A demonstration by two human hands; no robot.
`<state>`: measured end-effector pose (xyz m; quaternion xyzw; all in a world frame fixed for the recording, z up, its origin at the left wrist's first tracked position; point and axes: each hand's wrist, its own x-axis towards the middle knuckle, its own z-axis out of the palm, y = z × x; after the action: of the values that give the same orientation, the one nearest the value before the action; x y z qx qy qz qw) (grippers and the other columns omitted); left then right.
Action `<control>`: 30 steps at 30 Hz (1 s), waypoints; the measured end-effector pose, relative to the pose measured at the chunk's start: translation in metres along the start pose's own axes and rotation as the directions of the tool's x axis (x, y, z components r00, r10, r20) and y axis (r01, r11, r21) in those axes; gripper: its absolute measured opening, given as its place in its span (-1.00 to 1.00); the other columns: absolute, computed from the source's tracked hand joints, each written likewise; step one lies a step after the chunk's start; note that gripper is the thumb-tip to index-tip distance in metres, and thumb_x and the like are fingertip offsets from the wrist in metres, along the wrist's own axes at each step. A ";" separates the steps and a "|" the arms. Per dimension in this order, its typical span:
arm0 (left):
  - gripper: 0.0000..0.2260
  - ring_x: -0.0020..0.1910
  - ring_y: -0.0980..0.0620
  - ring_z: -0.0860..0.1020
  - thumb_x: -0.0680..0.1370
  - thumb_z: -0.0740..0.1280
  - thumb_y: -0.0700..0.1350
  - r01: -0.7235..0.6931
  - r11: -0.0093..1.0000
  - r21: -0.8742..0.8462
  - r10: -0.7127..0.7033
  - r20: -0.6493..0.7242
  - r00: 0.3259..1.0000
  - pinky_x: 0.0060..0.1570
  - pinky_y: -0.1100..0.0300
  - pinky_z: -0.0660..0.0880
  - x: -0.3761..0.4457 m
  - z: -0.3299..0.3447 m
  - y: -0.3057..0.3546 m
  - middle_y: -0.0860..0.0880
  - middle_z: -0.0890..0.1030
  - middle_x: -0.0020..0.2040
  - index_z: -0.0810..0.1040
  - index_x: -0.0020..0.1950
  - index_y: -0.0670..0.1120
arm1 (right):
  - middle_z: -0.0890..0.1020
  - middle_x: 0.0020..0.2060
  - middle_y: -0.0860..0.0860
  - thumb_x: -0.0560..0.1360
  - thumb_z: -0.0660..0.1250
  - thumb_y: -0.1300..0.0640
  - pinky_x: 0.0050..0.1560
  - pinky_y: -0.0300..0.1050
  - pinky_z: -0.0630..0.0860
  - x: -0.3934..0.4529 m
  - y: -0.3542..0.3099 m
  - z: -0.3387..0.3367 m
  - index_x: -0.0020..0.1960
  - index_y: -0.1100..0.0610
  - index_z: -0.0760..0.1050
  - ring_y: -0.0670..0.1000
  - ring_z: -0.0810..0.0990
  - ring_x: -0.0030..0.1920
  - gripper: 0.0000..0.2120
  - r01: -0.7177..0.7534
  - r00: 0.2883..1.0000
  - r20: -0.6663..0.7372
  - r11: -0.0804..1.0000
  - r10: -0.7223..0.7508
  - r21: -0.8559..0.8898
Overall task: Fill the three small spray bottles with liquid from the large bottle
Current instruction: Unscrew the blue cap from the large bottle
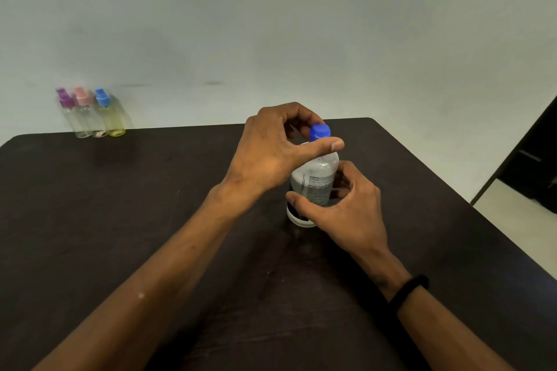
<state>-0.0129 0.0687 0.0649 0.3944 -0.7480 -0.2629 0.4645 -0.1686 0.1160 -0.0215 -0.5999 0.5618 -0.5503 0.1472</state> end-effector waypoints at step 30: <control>-0.85 0.04 0.29 0.66 0.50 0.57 -0.05 0.249 0.960 0.124 -0.237 -0.105 0.966 0.12 0.28 0.60 -0.063 0.011 -0.074 0.18 0.72 -0.03 0.69 0.03 0.04 | 0.71 -0.05 -0.26 0.23 0.74 -0.20 0.01 -0.15 0.70 0.004 0.003 0.000 0.19 -0.07 0.61 -0.24 0.71 -0.04 -0.38 -0.032 0.997 -0.072 0.999 0.029 -0.042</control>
<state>0.0184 0.0810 -0.0266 0.5255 -0.6886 -0.2485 0.4335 -0.1715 0.1121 -0.0220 -0.5743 0.5874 -0.5568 0.1227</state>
